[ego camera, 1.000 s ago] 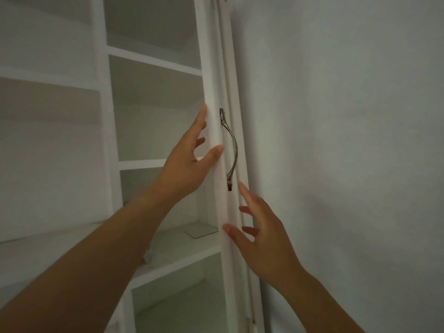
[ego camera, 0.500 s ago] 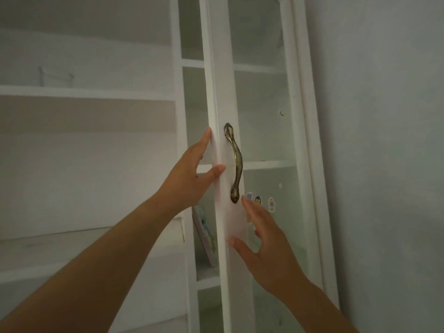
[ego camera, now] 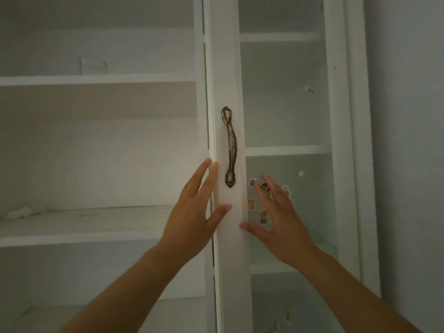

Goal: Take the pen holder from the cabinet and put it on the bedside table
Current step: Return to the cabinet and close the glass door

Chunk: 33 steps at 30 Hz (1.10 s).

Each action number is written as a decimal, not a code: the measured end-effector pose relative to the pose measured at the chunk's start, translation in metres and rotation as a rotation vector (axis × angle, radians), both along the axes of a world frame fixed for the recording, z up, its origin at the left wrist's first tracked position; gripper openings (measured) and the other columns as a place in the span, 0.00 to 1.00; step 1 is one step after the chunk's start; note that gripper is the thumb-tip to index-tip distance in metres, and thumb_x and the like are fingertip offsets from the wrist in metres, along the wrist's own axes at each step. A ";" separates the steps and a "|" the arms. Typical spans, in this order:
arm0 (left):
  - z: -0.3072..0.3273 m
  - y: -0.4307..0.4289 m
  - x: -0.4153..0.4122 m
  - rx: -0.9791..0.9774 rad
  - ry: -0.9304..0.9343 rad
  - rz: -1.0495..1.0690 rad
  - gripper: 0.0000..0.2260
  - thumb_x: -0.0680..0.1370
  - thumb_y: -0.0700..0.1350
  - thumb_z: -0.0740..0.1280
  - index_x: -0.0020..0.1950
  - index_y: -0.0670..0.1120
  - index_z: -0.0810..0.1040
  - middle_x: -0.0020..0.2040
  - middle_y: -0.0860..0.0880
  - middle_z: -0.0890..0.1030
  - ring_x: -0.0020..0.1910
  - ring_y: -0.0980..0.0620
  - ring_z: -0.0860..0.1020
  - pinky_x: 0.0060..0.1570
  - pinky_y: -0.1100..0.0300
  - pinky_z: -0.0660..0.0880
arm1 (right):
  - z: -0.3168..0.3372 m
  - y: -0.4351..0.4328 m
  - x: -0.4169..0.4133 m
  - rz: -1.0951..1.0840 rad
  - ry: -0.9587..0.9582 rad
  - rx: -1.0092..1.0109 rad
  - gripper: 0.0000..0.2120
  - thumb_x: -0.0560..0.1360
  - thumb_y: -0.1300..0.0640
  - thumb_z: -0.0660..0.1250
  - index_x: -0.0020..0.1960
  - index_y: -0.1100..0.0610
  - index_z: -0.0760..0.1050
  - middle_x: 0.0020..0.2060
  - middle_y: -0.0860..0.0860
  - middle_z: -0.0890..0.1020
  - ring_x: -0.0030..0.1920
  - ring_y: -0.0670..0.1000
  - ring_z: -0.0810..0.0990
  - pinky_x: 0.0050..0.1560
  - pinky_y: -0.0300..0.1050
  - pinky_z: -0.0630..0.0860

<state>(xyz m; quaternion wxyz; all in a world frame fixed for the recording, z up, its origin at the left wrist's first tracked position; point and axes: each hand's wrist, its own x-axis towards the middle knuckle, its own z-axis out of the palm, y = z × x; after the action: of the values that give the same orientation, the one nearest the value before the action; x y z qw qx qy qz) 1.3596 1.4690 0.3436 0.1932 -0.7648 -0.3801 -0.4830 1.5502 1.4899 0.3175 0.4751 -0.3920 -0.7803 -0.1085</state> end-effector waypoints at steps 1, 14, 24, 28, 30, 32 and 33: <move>-0.003 0.000 0.002 0.004 0.016 0.019 0.36 0.72 0.59 0.60 0.72 0.58 0.41 0.72 0.63 0.40 0.68 0.65 0.45 0.63 0.63 0.54 | -0.002 0.003 0.002 0.006 -0.021 0.011 0.40 0.69 0.37 0.63 0.72 0.40 0.44 0.72 0.36 0.41 0.70 0.38 0.40 0.66 0.38 0.51; -0.021 0.014 0.011 -0.034 0.026 0.212 0.33 0.75 0.55 0.60 0.70 0.57 0.39 0.72 0.59 0.38 0.73 0.55 0.50 0.63 0.57 0.59 | -0.025 0.043 0.030 -0.086 -0.233 0.076 0.49 0.65 0.43 0.72 0.74 0.46 0.44 0.75 0.46 0.41 0.73 0.48 0.38 0.72 0.53 0.54; -0.050 0.026 0.014 -0.041 0.188 0.397 0.41 0.70 0.54 0.70 0.75 0.47 0.48 0.75 0.49 0.47 0.73 0.50 0.48 0.64 0.47 0.53 | -0.031 0.059 0.025 -0.130 -0.269 0.075 0.52 0.65 0.44 0.73 0.73 0.43 0.37 0.73 0.45 0.35 0.73 0.50 0.34 0.69 0.52 0.44; -0.052 0.033 0.021 -0.068 0.255 0.445 0.45 0.69 0.53 0.71 0.73 0.47 0.42 0.74 0.49 0.43 0.72 0.48 0.44 0.65 0.48 0.49 | -0.030 0.064 0.023 -0.157 -0.279 0.082 0.51 0.65 0.44 0.73 0.73 0.45 0.39 0.74 0.49 0.37 0.73 0.53 0.37 0.69 0.53 0.45; -0.050 0.039 0.022 -0.114 0.256 0.439 0.43 0.72 0.55 0.67 0.70 0.50 0.34 0.72 0.53 0.34 0.71 0.52 0.36 0.68 0.54 0.45 | -0.030 0.068 0.020 -0.163 -0.266 0.077 0.51 0.65 0.44 0.73 0.73 0.45 0.40 0.75 0.50 0.39 0.74 0.54 0.38 0.68 0.54 0.45; -0.049 0.045 0.020 -0.129 0.263 0.436 0.43 0.73 0.55 0.66 0.69 0.50 0.33 0.71 0.53 0.32 0.71 0.53 0.35 0.68 0.55 0.44 | -0.030 0.073 0.017 -0.169 -0.256 0.075 0.51 0.65 0.44 0.73 0.73 0.46 0.40 0.75 0.50 0.40 0.74 0.55 0.39 0.69 0.55 0.47; -0.048 0.048 0.019 -0.136 0.263 0.432 0.43 0.73 0.55 0.66 0.69 0.50 0.33 0.71 0.53 0.32 0.71 0.53 0.35 0.67 0.56 0.45 | -0.030 0.075 0.016 -0.176 -0.253 0.074 0.51 0.65 0.44 0.73 0.73 0.46 0.40 0.75 0.50 0.40 0.74 0.55 0.40 0.69 0.56 0.47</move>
<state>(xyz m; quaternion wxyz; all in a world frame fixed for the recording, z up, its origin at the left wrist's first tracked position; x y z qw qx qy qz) 1.3787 1.5168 0.2951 0.2877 -0.7334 -0.5376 -0.3005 1.5660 1.5650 0.2871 0.3755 -0.4244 -0.7921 -0.2269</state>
